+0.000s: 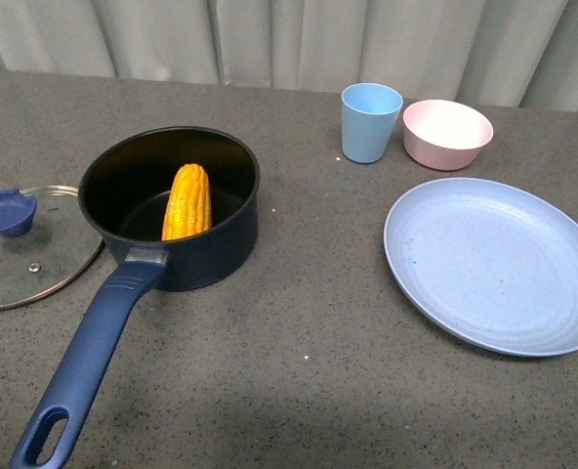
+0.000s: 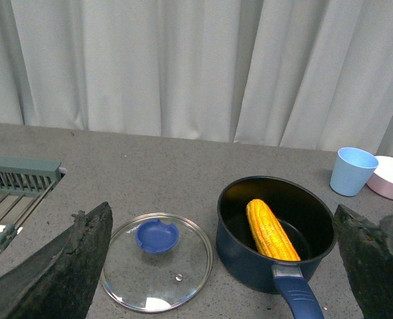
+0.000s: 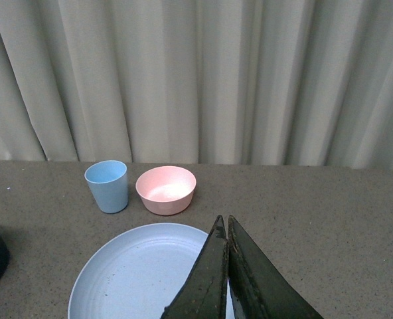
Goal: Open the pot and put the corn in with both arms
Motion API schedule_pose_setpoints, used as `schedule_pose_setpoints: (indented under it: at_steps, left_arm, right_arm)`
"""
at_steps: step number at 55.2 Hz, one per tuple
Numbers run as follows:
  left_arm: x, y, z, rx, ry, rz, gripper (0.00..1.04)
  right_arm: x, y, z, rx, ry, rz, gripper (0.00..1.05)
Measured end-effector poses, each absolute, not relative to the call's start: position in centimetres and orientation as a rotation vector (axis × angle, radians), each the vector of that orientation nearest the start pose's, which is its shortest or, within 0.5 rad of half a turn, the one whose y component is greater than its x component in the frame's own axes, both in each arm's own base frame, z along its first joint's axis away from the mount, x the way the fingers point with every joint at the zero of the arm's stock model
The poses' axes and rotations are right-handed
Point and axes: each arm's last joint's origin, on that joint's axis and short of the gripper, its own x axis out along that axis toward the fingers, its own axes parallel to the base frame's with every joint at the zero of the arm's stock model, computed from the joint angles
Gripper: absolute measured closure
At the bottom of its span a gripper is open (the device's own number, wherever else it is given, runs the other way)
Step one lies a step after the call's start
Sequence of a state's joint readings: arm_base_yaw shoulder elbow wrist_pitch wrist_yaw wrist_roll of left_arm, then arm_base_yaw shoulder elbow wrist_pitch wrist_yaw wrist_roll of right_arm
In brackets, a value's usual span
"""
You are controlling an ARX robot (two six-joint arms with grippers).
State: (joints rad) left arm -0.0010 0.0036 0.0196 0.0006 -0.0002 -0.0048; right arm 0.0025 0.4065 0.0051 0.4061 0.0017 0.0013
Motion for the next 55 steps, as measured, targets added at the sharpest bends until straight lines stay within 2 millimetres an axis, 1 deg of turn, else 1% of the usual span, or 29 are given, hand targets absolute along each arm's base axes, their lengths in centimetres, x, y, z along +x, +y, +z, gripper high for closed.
schedule_pose_setpoints:
  at_steps: [38,41,43,51,53,55]
  left_arm:
    - [9.7,0.0,17.0,-0.005,-0.017,-0.001,0.06]
    - [9.7,0.0,17.0,-0.005,-0.017,-0.001,0.06]
    - [9.7,0.0,17.0,-0.005,-0.017,0.0,0.06]
    - [9.7,0.0,17.0,-0.004,-0.017,-0.001,0.06]
    - [9.7,0.0,17.0,-0.005,-0.017,-0.001,0.06]
    - [9.7,0.0,17.0,-0.005,-0.017,-0.001,0.06]
  right_arm:
    - [10.8,0.0,16.8,0.001,-0.009,0.001,1.04]
    - [10.2,0.0,16.4,0.001,0.026,0.003,1.04]
    - [9.9,0.0,16.4,0.001,0.017,0.003,1.04]
    - [9.8,0.0,16.5,0.001,-0.003,0.003,1.04]
    - [9.8,0.0,16.5,0.0,-0.002,0.003,1.01]
    - [9.8,0.0,16.5,0.0,-0.002,0.003,0.95]
